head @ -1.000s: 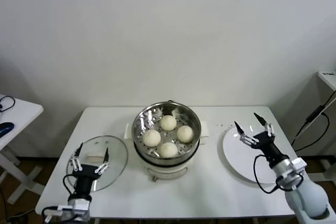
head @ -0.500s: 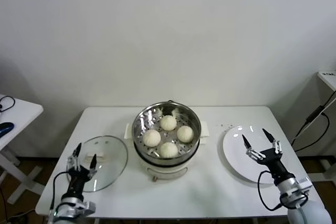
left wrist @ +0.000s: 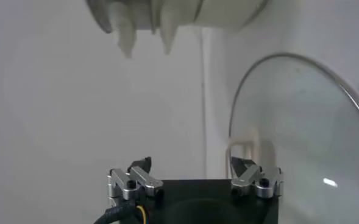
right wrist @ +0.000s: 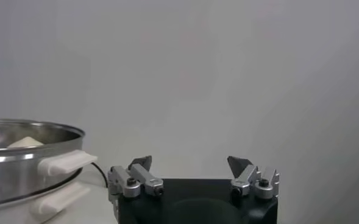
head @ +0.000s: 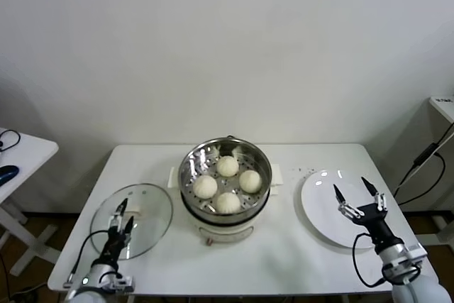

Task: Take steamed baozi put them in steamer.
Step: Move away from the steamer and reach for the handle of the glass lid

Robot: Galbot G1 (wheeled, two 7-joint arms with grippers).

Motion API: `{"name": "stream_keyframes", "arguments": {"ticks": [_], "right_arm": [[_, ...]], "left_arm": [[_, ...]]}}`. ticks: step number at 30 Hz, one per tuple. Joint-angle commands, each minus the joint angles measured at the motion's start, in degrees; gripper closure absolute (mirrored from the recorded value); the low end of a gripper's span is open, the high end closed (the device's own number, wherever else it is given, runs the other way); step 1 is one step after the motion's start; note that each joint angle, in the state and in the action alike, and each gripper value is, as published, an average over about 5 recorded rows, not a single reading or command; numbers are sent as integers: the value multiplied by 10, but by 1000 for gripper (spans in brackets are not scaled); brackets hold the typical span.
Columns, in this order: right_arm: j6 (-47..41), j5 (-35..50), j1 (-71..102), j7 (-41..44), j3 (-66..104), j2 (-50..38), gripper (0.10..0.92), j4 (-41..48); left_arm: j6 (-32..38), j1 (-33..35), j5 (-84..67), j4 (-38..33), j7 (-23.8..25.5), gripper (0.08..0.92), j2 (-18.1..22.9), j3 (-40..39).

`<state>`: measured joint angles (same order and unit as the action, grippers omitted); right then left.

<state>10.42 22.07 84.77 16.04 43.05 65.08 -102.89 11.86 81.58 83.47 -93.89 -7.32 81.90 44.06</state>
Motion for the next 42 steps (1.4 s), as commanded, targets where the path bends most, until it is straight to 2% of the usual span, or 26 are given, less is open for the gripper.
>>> {"name": "stream_keyframes", "arguments": {"ticks": [1, 20, 39, 42], "right_arm": [[3, -2, 4, 3, 6, 7, 203, 2], [11, -23, 8, 15, 5, 29, 203, 8], [19, -40, 15, 25, 11, 47, 203, 11], [20, -42, 13, 27, 10, 50, 203, 12]], "left_arm": [[5, -44, 78, 51, 3, 177, -6, 4], [-15, -85, 47, 70, 13, 177, -18, -8], [-18, -106, 21, 108, -4, 177, -13, -13], [-16, -107, 21, 114, -6, 204, -12, -12]]}}
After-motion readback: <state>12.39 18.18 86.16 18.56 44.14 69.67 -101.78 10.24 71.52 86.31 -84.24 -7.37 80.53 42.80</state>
